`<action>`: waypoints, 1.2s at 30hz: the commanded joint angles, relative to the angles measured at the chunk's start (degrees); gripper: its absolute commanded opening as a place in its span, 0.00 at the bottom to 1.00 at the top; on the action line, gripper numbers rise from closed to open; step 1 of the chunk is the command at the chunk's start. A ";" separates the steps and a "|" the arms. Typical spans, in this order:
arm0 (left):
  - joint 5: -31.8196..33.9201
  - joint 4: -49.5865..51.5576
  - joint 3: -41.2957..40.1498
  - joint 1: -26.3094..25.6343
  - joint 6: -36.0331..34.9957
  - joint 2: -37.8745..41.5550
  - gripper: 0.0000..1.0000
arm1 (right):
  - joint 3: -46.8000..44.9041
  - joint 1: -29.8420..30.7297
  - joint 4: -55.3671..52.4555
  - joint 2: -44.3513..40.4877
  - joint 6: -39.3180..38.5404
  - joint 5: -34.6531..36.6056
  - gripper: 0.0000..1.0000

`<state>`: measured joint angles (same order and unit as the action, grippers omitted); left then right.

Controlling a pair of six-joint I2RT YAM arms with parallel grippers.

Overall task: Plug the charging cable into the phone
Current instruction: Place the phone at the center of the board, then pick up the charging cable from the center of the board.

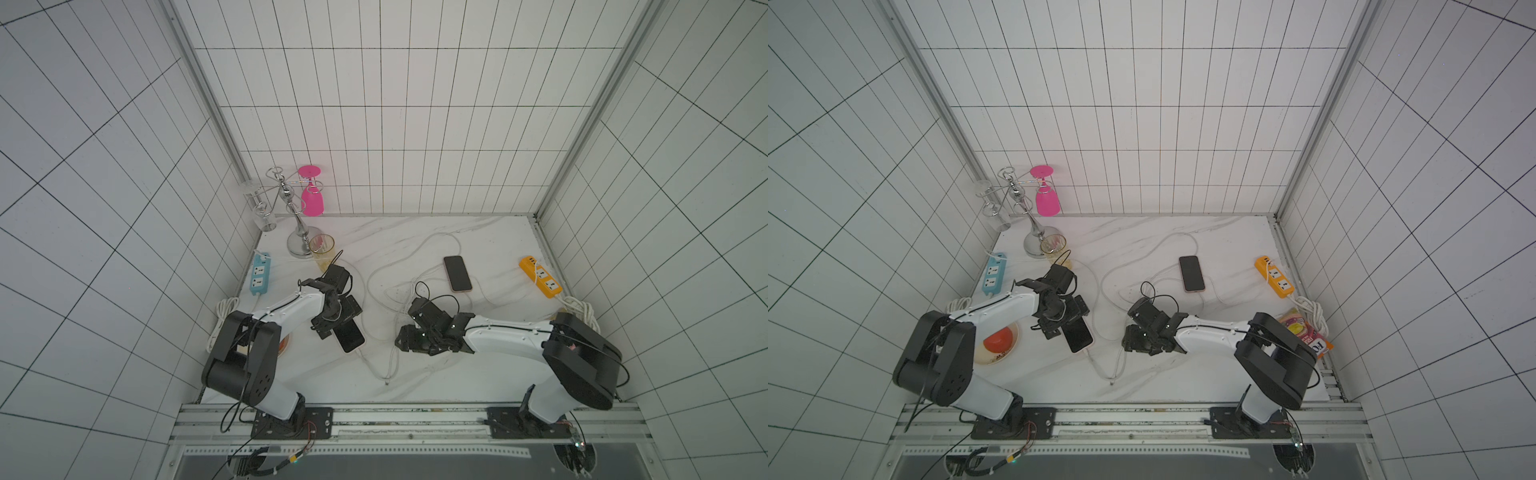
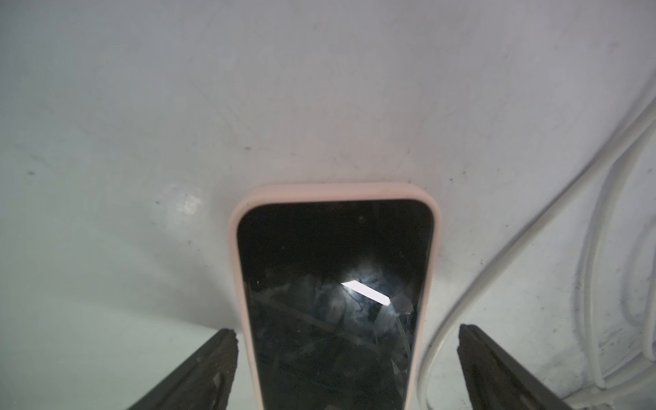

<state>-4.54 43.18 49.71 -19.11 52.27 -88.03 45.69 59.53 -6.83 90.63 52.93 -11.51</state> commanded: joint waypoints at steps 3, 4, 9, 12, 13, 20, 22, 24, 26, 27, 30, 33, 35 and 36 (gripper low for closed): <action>2.21 3.18 2.46 0.13 -1.40 3.13 0.98 | 0.73 -1.75 -3.04 -4.47 -9.14 -2.52 0.59; 2.83 3.87 2.75 0.13 -1.58 4.30 0.98 | 1.31 -1.81 -4.23 -5.23 -11.63 -2.59 0.59; 4.26 6.91 2.85 0.13 -2.46 12.73 0.98 | 4.05 -2.13 -9.01 -8.56 -25.43 -4.99 0.59; 2.88 7.66 1.61 0.21 -2.61 18.36 0.98 | 6.70 -2.57 -13.74 -8.83 -33.12 -2.59 0.57; 2.13 7.87 1.09 0.22 -2.61 19.80 0.98 | 7.30 -3.01 -14.76 -8.50 -34.70 -2.06 0.57; -3.85 9.66 -2.30 0.04 -2.57 27.67 0.98 | 10.50 -3.73 -20.21 -5.04 -49.12 -5.60 0.53; -5.14 9.54 -3.43 0.04 -2.48 29.83 0.98 | 9.35 -3.31 -19.38 -5.44 -54.78 -4.74 0.54; -5.62 9.54 -4.43 0.03 -2.20 31.60 0.98 | 7.89 -3.01 -17.12 -5.84 -59.85 -3.75 0.56; -6.03 9.51 -5.23 0.12 -2.00 32.76 0.98 | 6.98 -2.89 -15.20 -5.55 -64.32 -3.53 0.57; -6.16 9.50 -5.49 0.05 -1.92 32.99 0.98 | 6.99 -2.88 -14.71 -4.94 -66.39 -3.19 0.57; -5.68 10.25 -5.83 0.00 -1.75 33.67 0.97 | 8.24 -2.93 -14.98 -1.86 -70.94 -1.78 0.59; -5.03 10.31 -6.25 0.10 -1.65 35.19 0.97 | 9.34 -2.92 -15.84 1.35 -74.99 -0.97 0.60; -4.86 10.19 -6.32 0.13 -1.79 35.80 0.97 | 9.90 -2.80 -15.81 3.08 -75.86 -1.24 0.60; -4.87 10.24 -6.35 0.13 -1.88 35.77 0.97 | 10.14 -2.69 -15.90 3.93 -76.13 -1.35 0.60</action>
<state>-9.74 53.65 43.79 -19.07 50.54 -53.15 53.93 56.34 -22.22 93.14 -18.41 -13.72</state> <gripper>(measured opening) 0.971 0.600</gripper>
